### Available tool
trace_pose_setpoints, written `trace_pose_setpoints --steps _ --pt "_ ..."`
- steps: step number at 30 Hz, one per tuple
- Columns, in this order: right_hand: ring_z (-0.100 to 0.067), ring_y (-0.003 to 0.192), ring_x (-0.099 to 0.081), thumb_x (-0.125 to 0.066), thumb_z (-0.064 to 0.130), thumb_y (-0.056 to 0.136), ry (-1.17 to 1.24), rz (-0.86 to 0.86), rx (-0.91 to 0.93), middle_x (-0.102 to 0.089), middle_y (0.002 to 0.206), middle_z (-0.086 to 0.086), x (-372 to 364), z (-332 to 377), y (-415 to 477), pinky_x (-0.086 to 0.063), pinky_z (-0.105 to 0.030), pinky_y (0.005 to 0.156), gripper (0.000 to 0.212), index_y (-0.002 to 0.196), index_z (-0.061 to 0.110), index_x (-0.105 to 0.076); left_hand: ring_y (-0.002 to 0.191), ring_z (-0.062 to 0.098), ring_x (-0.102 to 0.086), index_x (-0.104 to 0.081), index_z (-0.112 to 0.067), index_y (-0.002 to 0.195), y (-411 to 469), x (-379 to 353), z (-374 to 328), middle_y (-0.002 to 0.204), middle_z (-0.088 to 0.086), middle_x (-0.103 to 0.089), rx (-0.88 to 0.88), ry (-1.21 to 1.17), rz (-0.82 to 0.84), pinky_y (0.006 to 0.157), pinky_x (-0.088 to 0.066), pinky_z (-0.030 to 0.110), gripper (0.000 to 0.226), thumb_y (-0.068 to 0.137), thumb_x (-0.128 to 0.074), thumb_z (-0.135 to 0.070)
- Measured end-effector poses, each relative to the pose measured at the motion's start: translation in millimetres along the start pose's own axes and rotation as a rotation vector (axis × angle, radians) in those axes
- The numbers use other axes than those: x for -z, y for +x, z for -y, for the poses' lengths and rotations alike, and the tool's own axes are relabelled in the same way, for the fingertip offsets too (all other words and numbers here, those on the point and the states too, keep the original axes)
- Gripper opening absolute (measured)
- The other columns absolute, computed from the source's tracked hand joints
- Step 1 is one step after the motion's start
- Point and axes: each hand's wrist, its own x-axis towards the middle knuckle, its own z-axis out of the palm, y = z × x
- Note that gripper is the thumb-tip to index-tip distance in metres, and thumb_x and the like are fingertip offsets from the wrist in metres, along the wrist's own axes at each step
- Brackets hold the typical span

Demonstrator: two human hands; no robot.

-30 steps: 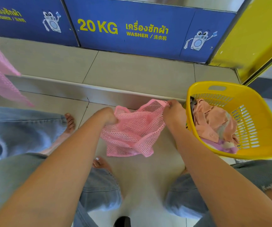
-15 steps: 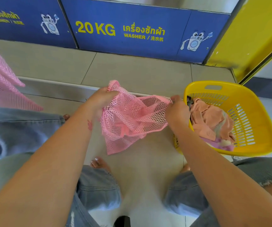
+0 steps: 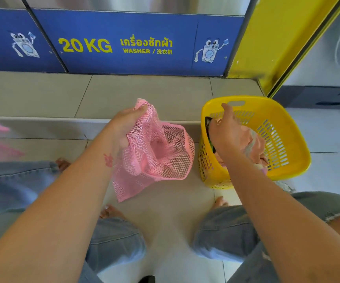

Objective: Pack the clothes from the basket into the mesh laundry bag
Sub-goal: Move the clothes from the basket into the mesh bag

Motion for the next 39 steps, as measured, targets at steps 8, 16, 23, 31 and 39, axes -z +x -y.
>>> trace_pose_setpoints --steps 8,16,23,31,39 --pt "-0.042 0.147 -0.004 -0.058 0.056 0.087 -0.269 0.295 -0.146 -0.005 0.16 -0.021 -21 -80 30 -0.008 -0.057 0.116 0.096 0.155 0.015 -0.004 0.101 0.031 -0.068 -0.066 -0.021 0.119 30 -33 23 0.111 0.011 -0.071 -0.069 0.007 -0.054 0.091 -0.052 0.055 0.034 0.09 -0.064 -0.038" --pt "-0.047 0.144 -0.008 -0.067 0.076 0.061 -0.539 0.399 -0.119 -0.001 0.161 -0.011 -40 -113 65 -0.028 -0.071 0.1 0.12 0.152 0.03 -0.003 0.107 0.031 -0.066 -0.065 -0.023 0.122 61 -46 44 0.115 0.01 -0.07 -0.046 0.029 -0.024 0.096 -0.049 0.055 0.04 0.087 -0.066 -0.042" --pt "-0.044 0.145 -0.009 -0.08 0.051 0.068 -0.51 0.518 -0.083 -0.001 0.16 -0.01 -49 -130 86 -0.023 -0.06 0.111 0.112 0.152 0.028 -0.01 0.108 0.031 -0.066 -0.064 -0.025 0.123 72 -42 55 0.118 0.009 -0.069 0.011 0.046 -0.028 0.096 -0.049 0.054 0.037 0.09 -0.064 -0.041" --pt "-0.036 0.139 -0.035 -0.066 0.031 0.085 -0.477 0.482 0.014 -0.03 0.154 -0.013 -50 -152 93 -0.037 -0.046 0.107 0.073 0.148 0.021 -0.031 0.113 0.031 -0.063 -0.064 -0.028 0.123 67 -45 57 0.122 0.007 -0.068 0.009 0.045 -0.028 0.098 -0.047 0.056 0.041 0.086 -0.067 -0.046" --pt "-0.042 0.112 -0.055 -0.067 0.03 0.086 -0.258 0.363 -0.039 -0.058 0.123 -0.023 -11 -120 83 -0.045 -0.042 0.084 0.05 0.126 0.007 -0.049 0.113 0.029 -0.063 -0.067 -0.032 0.117 46 -35 39 0.121 0.005 -0.068 -0.068 0.031 -0.077 0.099 -0.046 0.055 0.036 0.085 -0.067 -0.046"
